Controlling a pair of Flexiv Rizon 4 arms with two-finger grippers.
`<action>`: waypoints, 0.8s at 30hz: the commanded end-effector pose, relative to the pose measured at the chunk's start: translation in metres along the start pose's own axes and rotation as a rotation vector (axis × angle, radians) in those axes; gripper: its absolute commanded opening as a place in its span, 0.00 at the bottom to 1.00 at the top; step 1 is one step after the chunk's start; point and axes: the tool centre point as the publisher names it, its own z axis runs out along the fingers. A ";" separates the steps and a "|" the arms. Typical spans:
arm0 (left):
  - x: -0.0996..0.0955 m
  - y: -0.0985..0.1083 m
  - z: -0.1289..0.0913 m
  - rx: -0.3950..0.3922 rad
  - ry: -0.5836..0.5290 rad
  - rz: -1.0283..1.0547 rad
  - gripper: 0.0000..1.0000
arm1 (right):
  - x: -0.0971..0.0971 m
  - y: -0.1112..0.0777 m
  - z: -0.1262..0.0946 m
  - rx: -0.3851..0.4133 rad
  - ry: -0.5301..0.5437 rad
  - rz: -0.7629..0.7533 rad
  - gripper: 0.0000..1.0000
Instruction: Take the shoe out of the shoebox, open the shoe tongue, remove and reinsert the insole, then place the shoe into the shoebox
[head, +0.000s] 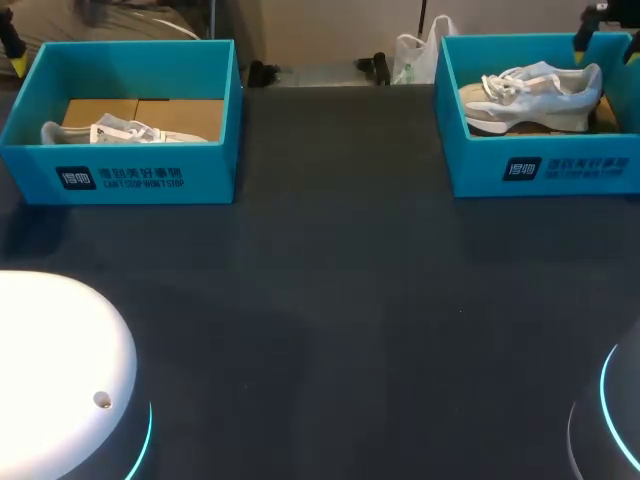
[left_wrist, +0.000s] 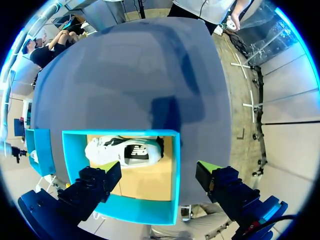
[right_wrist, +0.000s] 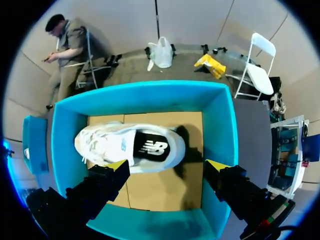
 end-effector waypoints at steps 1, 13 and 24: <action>0.000 -0.001 -0.001 -0.001 0.003 0.000 1.00 | -0.002 0.011 0.018 0.094 -0.024 0.015 1.00; 0.000 -0.001 -0.001 -0.001 0.003 0.000 1.00 | -0.010 0.014 0.046 0.100 -0.064 0.030 0.72; 0.000 -0.001 -0.001 -0.001 0.003 0.000 1.00 | -0.019 0.010 0.062 0.118 -0.121 0.024 0.46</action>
